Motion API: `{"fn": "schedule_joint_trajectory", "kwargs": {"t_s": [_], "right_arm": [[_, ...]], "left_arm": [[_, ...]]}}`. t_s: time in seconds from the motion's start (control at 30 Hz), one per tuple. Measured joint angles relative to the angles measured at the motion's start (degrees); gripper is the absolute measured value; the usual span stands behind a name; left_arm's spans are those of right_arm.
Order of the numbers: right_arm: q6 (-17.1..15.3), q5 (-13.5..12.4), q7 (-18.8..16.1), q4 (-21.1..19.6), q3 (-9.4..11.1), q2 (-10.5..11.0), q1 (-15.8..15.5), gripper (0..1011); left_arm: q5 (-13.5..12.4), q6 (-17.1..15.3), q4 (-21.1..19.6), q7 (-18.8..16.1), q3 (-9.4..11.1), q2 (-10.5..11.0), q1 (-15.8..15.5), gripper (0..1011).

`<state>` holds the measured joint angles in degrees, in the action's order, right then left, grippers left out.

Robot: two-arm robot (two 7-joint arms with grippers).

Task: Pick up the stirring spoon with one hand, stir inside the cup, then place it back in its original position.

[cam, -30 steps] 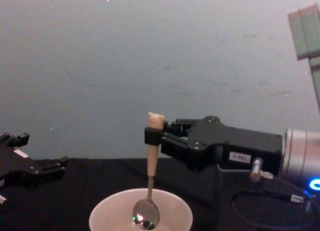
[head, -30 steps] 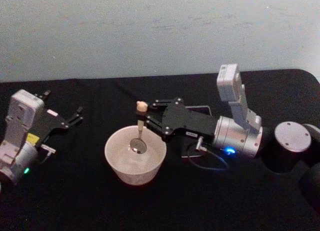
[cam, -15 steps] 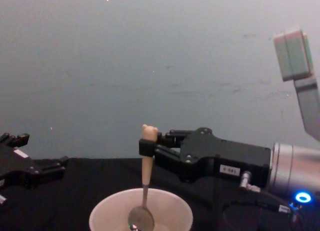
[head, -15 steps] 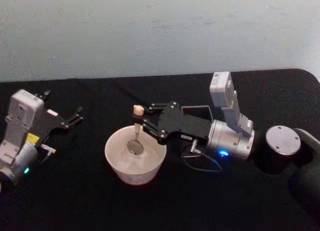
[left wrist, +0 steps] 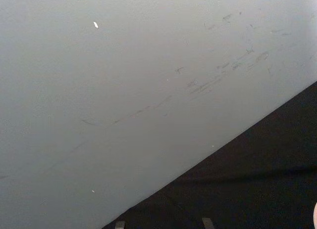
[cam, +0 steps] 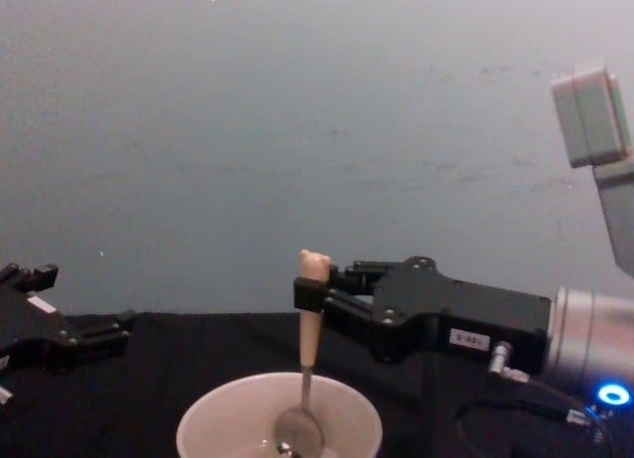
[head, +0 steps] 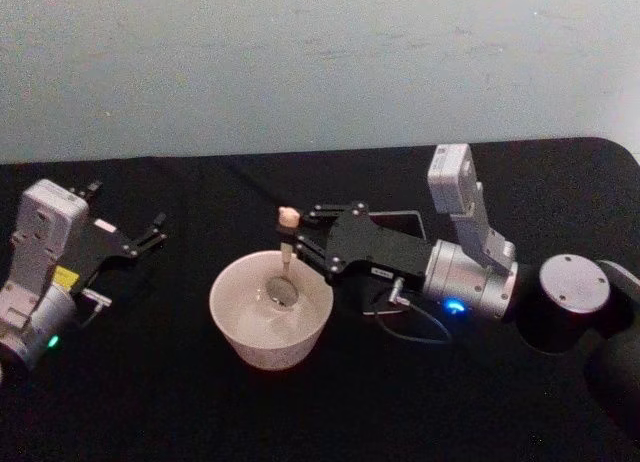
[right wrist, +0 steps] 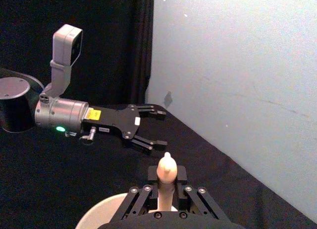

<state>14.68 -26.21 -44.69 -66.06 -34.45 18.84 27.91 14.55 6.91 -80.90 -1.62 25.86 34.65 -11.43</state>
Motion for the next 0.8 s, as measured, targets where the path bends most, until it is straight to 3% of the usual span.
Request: {"fn": "schedule_joint_trajectory", "kwargs": {"t_s": [0.43, 0.8], "right_arm": [[-1.7, -0.8, 0.9, -5.3, 1.6, 3.2, -3.8, 204], [-2.9, -1.8, -0.2, -8.8, 0.4, 3.6, -5.8, 204]], "left_arm": [[0.0, 0.0, 0.0, 0.0, 0.0, 0.0, 0.0, 1001], [0.0, 0.0, 0.0, 0.0, 0.0, 0.0, 0.0, 1001]]}}
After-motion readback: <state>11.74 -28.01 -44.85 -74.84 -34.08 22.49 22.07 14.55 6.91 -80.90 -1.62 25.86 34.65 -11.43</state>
